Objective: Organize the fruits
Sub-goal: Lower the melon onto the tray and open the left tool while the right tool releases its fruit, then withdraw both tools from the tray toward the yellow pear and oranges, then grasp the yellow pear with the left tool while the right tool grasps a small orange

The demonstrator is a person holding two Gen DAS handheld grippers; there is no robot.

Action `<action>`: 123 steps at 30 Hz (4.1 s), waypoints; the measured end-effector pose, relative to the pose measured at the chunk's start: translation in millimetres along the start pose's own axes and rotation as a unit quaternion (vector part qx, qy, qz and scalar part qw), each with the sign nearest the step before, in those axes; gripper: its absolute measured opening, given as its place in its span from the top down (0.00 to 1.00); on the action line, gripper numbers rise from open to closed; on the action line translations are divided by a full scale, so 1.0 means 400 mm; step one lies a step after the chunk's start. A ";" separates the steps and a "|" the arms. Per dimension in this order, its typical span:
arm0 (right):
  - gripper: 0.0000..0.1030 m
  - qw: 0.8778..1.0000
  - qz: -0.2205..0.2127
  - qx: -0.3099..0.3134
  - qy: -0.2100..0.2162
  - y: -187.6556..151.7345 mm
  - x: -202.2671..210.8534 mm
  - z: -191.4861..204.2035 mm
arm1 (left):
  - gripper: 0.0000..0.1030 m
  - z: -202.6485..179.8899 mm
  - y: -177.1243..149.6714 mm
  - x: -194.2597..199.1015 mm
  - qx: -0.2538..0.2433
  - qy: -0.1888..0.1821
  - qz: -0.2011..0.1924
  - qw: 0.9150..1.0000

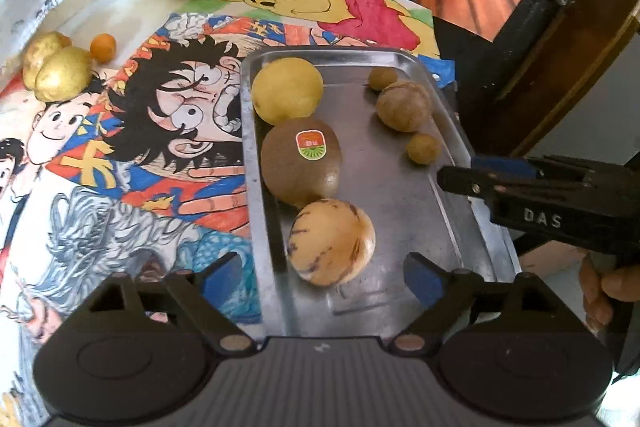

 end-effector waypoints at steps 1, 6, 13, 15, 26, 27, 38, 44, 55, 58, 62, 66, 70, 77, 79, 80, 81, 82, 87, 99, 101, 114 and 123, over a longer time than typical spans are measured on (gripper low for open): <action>0.49 1.000 0.003 -0.002 0.001 -0.005 0.011 0.004 | 0.11 0.004 -0.001 0.009 -0.001 -0.001 0.003 1.000; 0.35 0.999 0.032 -0.022 0.002 -0.031 0.073 0.025 | 0.07 0.036 -0.012 0.046 0.014 0.021 0.026 0.999; 0.12 0.995 0.095 -0.038 0.011 -0.063 0.132 0.069 | 0.01 0.079 -0.042 0.070 0.038 0.067 0.102 0.992; 0.08 0.991 0.119 -0.049 0.020 -0.068 0.137 0.082 | 0.01 0.089 -0.055 0.080 0.043 0.084 0.125 0.988; 0.01 0.975 0.195 -0.054 0.090 -0.062 0.110 0.197 | 0.01 0.220 -0.122 0.122 0.128 0.213 0.253 0.935; 0.01 0.975 0.191 -0.050 0.100 -0.055 0.107 0.208 | 0.01 0.233 -0.126 0.133 0.134 0.223 0.252 0.932; 0.01 0.978 0.146 0.005 0.149 0.030 0.050 0.313 | 0.01 0.403 -0.150 0.238 0.212 0.266 0.202 0.918; 0.01 0.980 0.139 0.007 0.138 0.065 0.004 0.360 | 0.01 0.474 -0.110 0.228 0.195 0.277 0.181 0.923; 0.01 0.984 0.136 -0.009 0.112 0.096 -0.060 0.384 | 0.01 0.529 -0.039 0.177 0.152 0.259 0.151 0.942; 0.01 0.988 0.125 -0.013 0.095 0.120 -0.080 0.372 | 0.01 0.529 -0.021 0.161 0.137 0.249 0.139 0.949; 0.01 0.991 0.104 -0.025 0.074 0.161 -0.106 0.346 | 0.01 0.523 0.005 0.137 0.115 0.235 0.121 0.958; 0.01 0.993 0.093 -0.031 0.061 0.192 -0.130 0.325 | 0.01 0.514 0.032 0.111 0.097 0.221 0.105 0.965; 0.01 0.994 0.089 -0.034 0.053 0.210 -0.150 0.316 | 0.01 0.509 0.061 0.088 0.084 0.213 0.092 0.969; 0.01 0.994 0.090 -0.036 0.050 0.215 -0.179 0.317 | 0.01 0.510 0.106 0.060 0.071 0.204 0.066 0.974; 0.01 0.994 0.091 -0.036 0.049 0.217 -0.186 0.315 | 0.01 0.510 0.116 0.053 0.067 0.203 0.059 0.975; 0.01 0.994 0.091 -0.036 0.048 0.218 -0.188 0.314 | 0.01 0.510 0.120 0.050 0.064 0.204 0.056 0.975; 0.01 0.994 0.092 -0.036 0.048 0.219 -0.192 0.313 | 0.01 0.511 0.123 0.049 0.062 0.203 0.054 0.976; 0.01 0.994 0.092 -0.037 0.047 0.221 -0.195 0.312 | 0.01 0.511 0.126 0.046 0.061 0.203 0.052 0.976; 0.01 0.994 0.089 -0.034 0.050 0.232 -0.209 0.309 | 0.01 0.515 0.134 0.044 0.059 0.202 0.044 0.977; 0.01 0.996 0.069 0.028 0.052 0.295 -0.274 0.297 | 0.01 0.545 0.168 0.051 0.068 0.214 0.003 0.974; 0.01 0.996 0.062 0.036 0.057 0.317 -0.287 0.298 | 0.01 0.547 0.175 0.050 0.070 0.215 -0.004 0.974; 0.04 0.991 0.028 0.047 0.118 0.452 -0.437 0.383 | 0.01 0.530 0.219 -0.003 0.056 0.188 -0.088 0.977; 0.15 0.984 0.051 0.042 0.165 0.512 -0.550 0.449 | 0.01 0.541 0.230 -0.040 0.068 0.201 -0.136 0.968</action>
Point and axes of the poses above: each gripper's, at about its wrist camera, not at the fingertips, and x roughly against the way its jaws point, z to its left, y to its top, the point moved 3 cm from there along -x, roughly the way its jaws point, and after that the axes turned 7 degrees about -z, right-handed, at the moved point
